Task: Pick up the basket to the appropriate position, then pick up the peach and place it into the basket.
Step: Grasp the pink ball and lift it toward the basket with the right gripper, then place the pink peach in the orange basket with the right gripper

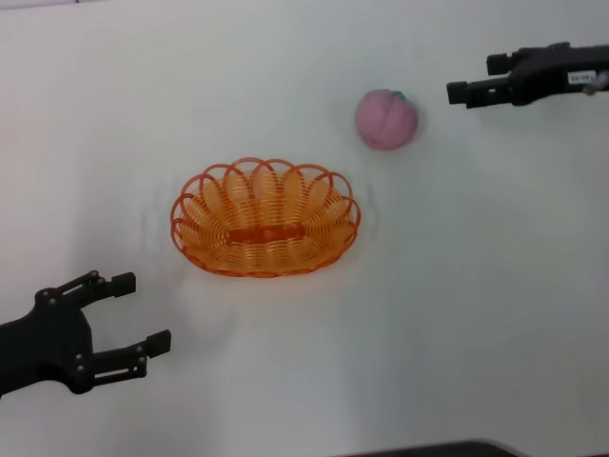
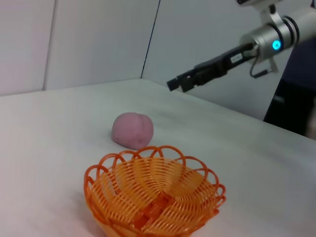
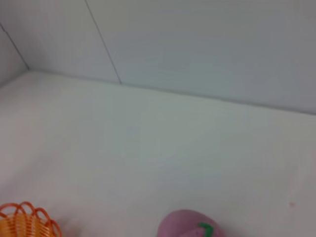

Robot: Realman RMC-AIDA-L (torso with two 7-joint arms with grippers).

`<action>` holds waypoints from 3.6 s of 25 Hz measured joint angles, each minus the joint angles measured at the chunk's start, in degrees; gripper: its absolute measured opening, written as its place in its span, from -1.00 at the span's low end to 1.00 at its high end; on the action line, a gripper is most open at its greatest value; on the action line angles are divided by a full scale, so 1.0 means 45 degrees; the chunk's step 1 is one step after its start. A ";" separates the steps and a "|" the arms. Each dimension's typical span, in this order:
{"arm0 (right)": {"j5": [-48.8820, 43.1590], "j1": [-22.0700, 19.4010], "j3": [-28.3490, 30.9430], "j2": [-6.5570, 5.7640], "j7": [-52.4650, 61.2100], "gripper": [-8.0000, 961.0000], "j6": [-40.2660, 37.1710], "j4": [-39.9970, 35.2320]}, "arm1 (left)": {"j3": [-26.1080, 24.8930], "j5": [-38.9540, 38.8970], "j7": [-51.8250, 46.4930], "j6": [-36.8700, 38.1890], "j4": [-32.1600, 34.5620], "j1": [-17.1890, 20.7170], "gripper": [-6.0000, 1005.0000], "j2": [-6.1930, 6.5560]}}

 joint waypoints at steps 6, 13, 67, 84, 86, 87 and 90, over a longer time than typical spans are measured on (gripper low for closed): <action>-0.1961 0.1379 -0.0553 0.0053 0.1285 0.87 0.0254 -0.0108 | -0.0028 0.0054 -0.0009 -0.0015 -0.0009 0.0027 0.80 -0.0002; -0.2348 0.2083 -0.2049 0.0070 0.2259 0.86 0.1368 0.0800 | -0.0038 0.0064 -0.0014 0.0001 0.0124 0.0038 0.80 -0.0003; 0.0664 0.1189 -0.3201 -0.0126 0.2424 -0.62 0.0816 0.0258 | -0.0037 0.0018 -0.0162 -0.0002 0.0167 -0.0047 0.80 0.0015; 0.2577 0.1177 -0.5559 0.0087 0.1266 -0.59 -0.1878 0.1068 | -0.0056 -0.0034 -0.0323 -0.0028 0.0287 -0.0080 0.80 0.0017; 0.2652 0.1300 -0.6101 0.0095 0.1237 -0.58 -0.1642 0.1340 | -0.0057 -0.0034 -0.0325 -0.0028 0.0297 -0.0079 0.80 0.0017; 0.2652 0.1389 -0.6332 0.0099 0.1239 -0.58 -0.1472 0.1543 | -0.0058 -0.0034 -0.0325 -0.0028 0.0301 -0.0080 0.80 0.0017; 0.2608 0.1632 -0.6909 0.0086 0.1264 -0.57 -0.0878 0.2188 | -0.0058 -0.0034 -0.0327 -0.0033 0.0303 -0.0079 0.80 0.0017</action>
